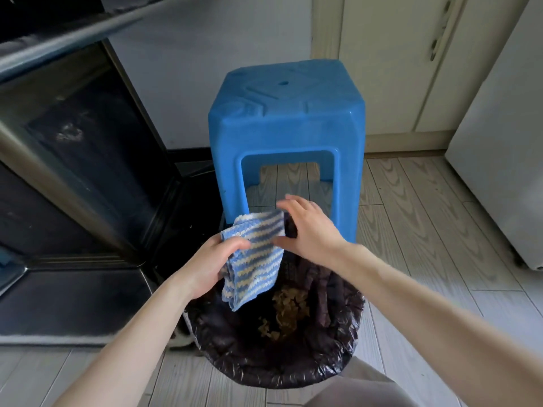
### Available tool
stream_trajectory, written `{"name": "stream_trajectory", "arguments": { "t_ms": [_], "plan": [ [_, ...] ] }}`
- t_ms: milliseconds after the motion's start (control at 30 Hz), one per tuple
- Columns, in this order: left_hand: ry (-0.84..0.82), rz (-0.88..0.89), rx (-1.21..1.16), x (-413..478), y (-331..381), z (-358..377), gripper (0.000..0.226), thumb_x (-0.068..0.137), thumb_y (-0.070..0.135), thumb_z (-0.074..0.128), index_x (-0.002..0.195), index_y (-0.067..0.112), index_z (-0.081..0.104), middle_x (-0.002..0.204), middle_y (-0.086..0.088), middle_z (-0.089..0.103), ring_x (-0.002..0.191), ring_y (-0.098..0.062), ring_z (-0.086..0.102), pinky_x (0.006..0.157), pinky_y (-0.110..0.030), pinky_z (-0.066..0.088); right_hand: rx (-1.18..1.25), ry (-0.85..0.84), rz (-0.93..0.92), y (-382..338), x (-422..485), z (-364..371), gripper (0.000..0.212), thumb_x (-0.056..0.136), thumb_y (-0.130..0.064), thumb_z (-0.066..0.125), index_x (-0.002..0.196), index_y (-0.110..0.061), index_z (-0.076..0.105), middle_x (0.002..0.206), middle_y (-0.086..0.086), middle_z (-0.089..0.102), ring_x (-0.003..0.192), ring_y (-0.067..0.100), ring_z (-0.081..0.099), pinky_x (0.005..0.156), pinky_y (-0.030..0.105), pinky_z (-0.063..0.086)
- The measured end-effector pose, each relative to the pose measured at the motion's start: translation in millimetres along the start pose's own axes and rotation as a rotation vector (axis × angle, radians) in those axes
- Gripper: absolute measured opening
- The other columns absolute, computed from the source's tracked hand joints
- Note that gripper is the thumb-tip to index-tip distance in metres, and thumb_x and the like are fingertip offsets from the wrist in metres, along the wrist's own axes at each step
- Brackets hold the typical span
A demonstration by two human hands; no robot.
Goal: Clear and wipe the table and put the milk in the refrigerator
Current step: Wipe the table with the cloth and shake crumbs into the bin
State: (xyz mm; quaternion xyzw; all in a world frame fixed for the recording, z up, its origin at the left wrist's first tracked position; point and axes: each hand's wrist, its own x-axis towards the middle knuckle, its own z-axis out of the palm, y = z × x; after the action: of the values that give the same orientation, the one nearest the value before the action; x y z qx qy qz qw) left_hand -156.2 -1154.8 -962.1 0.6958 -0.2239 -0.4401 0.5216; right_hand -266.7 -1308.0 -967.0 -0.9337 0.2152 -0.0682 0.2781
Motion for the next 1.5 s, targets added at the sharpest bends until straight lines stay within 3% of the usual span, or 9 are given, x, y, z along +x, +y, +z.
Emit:
{"name": "stream_trajectory", "arguments": {
  "t_ms": [200, 300, 467, 633, 767, 933, 1033, 1400, 1500],
  "plan": [
    [0.088, 0.158, 0.155, -1.9, -5.0, -8.3, 0.041, 0.059, 0.029, 0.075, 0.095, 0.023, 0.058, 0.093, 0.002, 0.067, 0.085, -0.014, 0.065, 0.076, -0.027, 0.052, 0.141, -0.226, -0.027, 6.6, 11.8, -24.7, 0.026, 0.079, -0.024, 0.070, 0.097, -0.008, 0.063, 0.078, -0.003, 0.053, 0.070, 0.012, 0.047, 0.059, 0.021, 0.034],
    [0.193, 0.232, 0.247, -0.4, -7.5, -13.7, 0.031, 0.077, 0.010, 0.071, 0.093, 0.025, 0.049, 0.098, -0.007, 0.063, 0.090, -0.024, 0.063, 0.084, -0.036, 0.053, 0.204, -0.264, -0.010, 10.3, 12.0, -33.5, 0.027, 0.079, -0.024, 0.070, 0.098, -0.008, 0.060, 0.071, -0.007, 0.048, 0.060, 0.006, 0.045, 0.058, 0.018, 0.043],
    [0.206, 0.369, 0.668, 6.5, -10.7, -10.0, 0.022, 0.080, 0.015, 0.068, 0.081, 0.029, 0.051, 0.084, 0.015, 0.054, 0.080, -0.004, 0.053, 0.074, -0.018, 0.044, 0.237, -0.218, -0.072, 6.2, 8.2, -36.5, 0.020, 0.080, -0.014, 0.068, 0.094, -0.018, 0.054, 0.077, 0.000, 0.049, 0.066, 0.015, 0.049, 0.054, 0.025, 0.050],
    [0.251, 0.389, 0.773, 9.9, -15.1, -5.2, 0.015, 0.079, 0.019, 0.070, 0.083, 0.027, 0.059, 0.084, 0.018, 0.056, 0.082, -0.001, 0.053, 0.067, -0.003, 0.037, 0.250, -0.153, -0.105, -0.8, 9.5, -40.1, 0.010, 0.077, -0.009, 0.069, 0.086, -0.014, 0.065, 0.072, -0.001, 0.056, 0.059, 0.009, 0.044, 0.052, 0.010, 0.035],
    [0.213, 0.343, 0.991, 12.1, -28.6, -2.1, 0.013, 0.080, 0.020, 0.068, 0.091, 0.014, 0.069, 0.092, 0.006, 0.065, 0.095, -0.015, 0.060, 0.080, -0.020, 0.043, -0.044, -0.271, -0.030, 13.0, 6.8, -17.4, 0.020, 0.083, -0.014, 0.064, 0.102, -0.010, 0.068, 0.101, 0.004, 0.066, 0.086, 0.014, 0.058, 0.074, 0.019, 0.044],
    [0.332, 0.349, 0.923, 11.8, -24.4, 1.1, 0.011, 0.078, 0.014, 0.068, 0.087, 0.012, 0.073, 0.092, 0.003, 0.069, 0.092, -0.014, 0.061, 0.080, -0.021, 0.042, 0.011, -0.142, -0.095, -1.0, 10.5, -19.2, 0.021, 0.084, -0.013, 0.062, 0.102, -0.006, 0.069, 0.091, 0.000, 0.060, 0.083, 0.009, 0.048, 0.062, 0.017, 0.034],
    [0.233, 0.244, 1.059, 11.1, -34.1, 0.2, 0.014, 0.081, 0.014, 0.061, 0.068, 0.018, 0.066, 0.086, -0.003, 0.068, 0.088, -0.020, 0.061, 0.073, -0.024, 0.040, -0.143, -0.289, -0.051, 10.4, 12.1, -7.6, 0.018, 0.083, -0.011, 0.061, 0.097, -0.004, 0.069, 0.098, 0.004, 0.066, 0.093, 0.020, 0.060, 0.078, 0.025, 0.045],
    [0.202, 0.326, 0.980, 6.5, -36.0, -0.3, 0.012, 0.080, 0.003, 0.058, 0.089, 0.008, 0.064, 0.078, 0.005, 0.058, 0.076, -0.014, 0.055, 0.062, -0.013, 0.035, -0.099, -0.280, 0.024, 23.2, 4.8, -4.2, 0.020, 0.084, -0.013, 0.061, 0.104, -0.008, 0.063, 0.101, 0.002, 0.059, 0.097, 0.020, 0.056, 0.073, 0.022, 0.039],
    [0.197, 0.351, 0.911, 5.0, -24.9, -0.6, 0.012, 0.081, 0.004, 0.060, 0.086, 0.014, 0.063, 0.073, 0.015, 0.053, 0.068, 0.002, 0.051, 0.063, -0.002, 0.037, 0.013, -0.293, 0.048, 16.5, 3.5, -12.8, 0.045, 0.078, -0.021, 0.069, 0.120, -0.016, 0.051, 0.094, -0.004, 0.051, 0.089, 0.016, 0.051, 0.072, 0.022, 0.038]
  ]
}}
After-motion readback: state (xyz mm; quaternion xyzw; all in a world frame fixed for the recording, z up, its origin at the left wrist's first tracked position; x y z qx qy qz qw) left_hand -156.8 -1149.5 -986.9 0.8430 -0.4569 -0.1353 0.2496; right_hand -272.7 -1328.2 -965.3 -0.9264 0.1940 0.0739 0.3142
